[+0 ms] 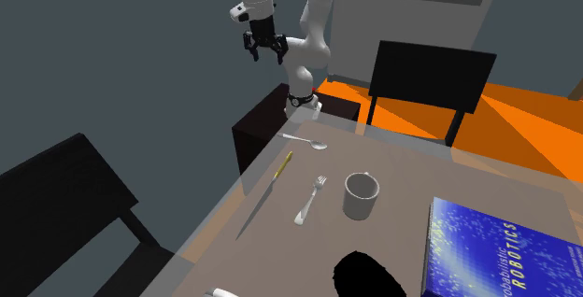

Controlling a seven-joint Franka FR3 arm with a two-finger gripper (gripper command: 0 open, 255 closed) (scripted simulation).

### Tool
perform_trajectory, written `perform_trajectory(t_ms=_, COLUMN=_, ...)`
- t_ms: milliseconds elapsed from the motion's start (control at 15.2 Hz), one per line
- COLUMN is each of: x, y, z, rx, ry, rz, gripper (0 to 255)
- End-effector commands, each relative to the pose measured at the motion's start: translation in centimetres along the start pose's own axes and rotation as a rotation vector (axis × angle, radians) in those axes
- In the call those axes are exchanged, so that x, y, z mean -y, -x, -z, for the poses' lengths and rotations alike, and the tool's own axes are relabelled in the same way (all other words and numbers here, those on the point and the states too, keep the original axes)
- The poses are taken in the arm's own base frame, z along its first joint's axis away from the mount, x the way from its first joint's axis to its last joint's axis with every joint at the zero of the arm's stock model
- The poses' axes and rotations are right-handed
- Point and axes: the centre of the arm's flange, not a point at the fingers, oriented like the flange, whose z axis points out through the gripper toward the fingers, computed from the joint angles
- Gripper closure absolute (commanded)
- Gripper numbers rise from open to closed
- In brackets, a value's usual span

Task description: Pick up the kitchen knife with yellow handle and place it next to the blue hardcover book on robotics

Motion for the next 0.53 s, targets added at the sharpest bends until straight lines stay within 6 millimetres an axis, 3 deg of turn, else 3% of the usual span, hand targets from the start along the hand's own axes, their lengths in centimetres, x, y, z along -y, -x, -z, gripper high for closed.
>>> perform_trajectory(t_ms=0, x=0.0, y=0.0, z=0.0, rx=0.000, ry=0.000, rz=0.000, gripper=0)
perform_trajectory(t_ms=462, x=3.6, y=-7.4, z=-3.5, rx=-0.027, ry=0.007, rz=-0.017, gripper=0)
